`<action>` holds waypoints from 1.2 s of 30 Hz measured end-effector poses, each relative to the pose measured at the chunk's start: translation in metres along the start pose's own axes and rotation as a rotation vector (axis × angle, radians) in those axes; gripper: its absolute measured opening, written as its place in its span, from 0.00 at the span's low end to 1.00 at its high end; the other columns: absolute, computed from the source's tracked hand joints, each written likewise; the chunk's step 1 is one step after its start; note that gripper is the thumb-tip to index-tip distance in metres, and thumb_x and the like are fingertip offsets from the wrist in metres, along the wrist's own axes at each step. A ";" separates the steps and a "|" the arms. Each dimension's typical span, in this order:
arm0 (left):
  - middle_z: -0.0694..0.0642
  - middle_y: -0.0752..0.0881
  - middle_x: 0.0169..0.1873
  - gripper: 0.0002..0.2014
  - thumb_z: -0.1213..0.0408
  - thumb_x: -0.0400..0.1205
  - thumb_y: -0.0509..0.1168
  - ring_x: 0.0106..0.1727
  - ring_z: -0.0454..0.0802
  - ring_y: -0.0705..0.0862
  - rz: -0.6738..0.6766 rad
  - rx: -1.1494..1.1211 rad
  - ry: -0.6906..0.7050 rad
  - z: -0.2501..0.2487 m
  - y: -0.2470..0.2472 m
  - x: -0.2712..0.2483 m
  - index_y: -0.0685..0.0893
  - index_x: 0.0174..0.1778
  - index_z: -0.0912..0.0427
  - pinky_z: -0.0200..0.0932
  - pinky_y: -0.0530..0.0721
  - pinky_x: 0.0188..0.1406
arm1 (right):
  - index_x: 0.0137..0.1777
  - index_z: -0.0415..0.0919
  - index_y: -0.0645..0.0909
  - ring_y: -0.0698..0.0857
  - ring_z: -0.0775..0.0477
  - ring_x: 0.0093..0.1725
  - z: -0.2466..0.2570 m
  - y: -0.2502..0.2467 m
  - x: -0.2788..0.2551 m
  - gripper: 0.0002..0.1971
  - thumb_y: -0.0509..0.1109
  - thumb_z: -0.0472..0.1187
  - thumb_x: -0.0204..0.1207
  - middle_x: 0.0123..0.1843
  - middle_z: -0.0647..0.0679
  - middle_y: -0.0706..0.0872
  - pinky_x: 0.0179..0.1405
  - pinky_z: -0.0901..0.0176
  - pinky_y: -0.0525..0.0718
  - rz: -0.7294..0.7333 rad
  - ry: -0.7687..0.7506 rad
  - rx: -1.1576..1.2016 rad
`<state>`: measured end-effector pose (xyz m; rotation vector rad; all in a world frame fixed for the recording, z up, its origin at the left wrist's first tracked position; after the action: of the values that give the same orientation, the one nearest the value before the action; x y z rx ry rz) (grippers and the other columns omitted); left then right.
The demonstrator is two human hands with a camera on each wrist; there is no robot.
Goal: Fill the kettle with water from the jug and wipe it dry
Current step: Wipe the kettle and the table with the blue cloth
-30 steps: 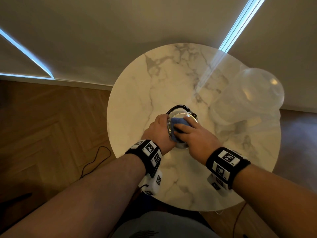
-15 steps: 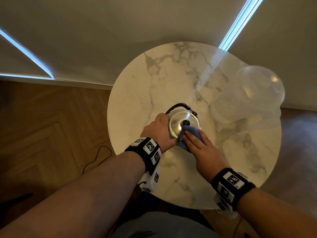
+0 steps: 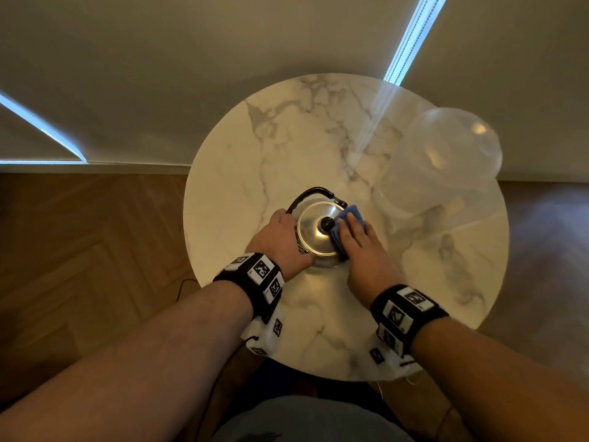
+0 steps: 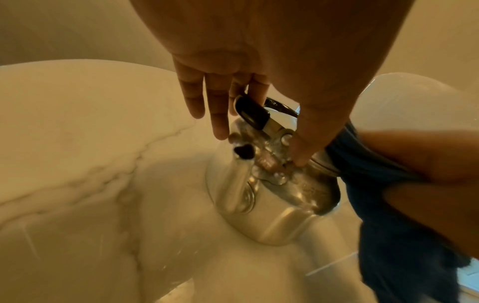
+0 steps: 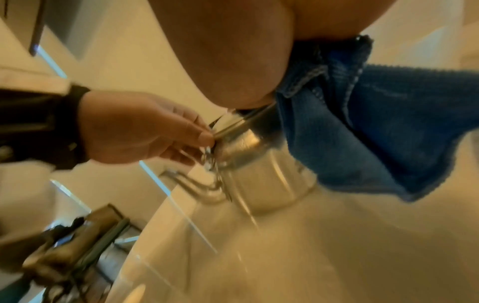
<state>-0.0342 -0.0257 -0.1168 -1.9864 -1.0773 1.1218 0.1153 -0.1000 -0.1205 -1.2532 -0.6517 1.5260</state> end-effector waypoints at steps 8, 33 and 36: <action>0.51 0.73 0.67 0.48 0.43 0.63 0.78 0.57 0.53 0.85 -0.053 -0.010 0.086 -0.010 -0.024 -0.007 0.59 0.76 0.41 0.47 0.87 0.49 | 0.90 0.52 0.46 0.49 0.48 0.89 -0.013 0.002 -0.009 0.49 0.68 0.27 0.75 0.92 0.54 0.42 0.85 0.49 0.65 -0.018 -0.022 0.132; 0.49 0.77 0.71 0.56 0.52 0.70 0.77 0.61 0.52 0.86 -0.016 0.190 0.054 -0.027 -0.025 -0.004 0.43 0.84 0.39 0.50 0.87 0.55 | 0.73 0.51 0.83 0.83 0.47 0.57 -0.053 0.010 -0.013 0.22 0.67 0.36 0.81 0.75 0.52 0.76 0.51 0.64 0.74 -0.228 0.140 0.375; 0.49 0.78 0.70 0.55 0.53 0.70 0.77 0.60 0.52 0.87 -0.019 0.190 0.053 -0.028 -0.025 -0.005 0.43 0.84 0.38 0.51 0.87 0.54 | 0.67 0.46 0.87 0.87 0.39 0.51 -0.035 0.012 -0.025 0.21 0.67 0.45 0.75 0.66 0.46 0.83 0.45 0.59 0.78 -0.230 0.062 0.312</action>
<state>-0.0202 -0.0207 -0.0822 -1.8428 -0.9247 1.1115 0.1418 -0.1334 -0.1327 -0.9513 -0.4769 1.3330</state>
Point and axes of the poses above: each hand's wrist, its own x-axis towards the middle knuckle, its own y-axis out of the palm, z = x × y, the point moved 10 cm from there along x, towards the middle knuckle
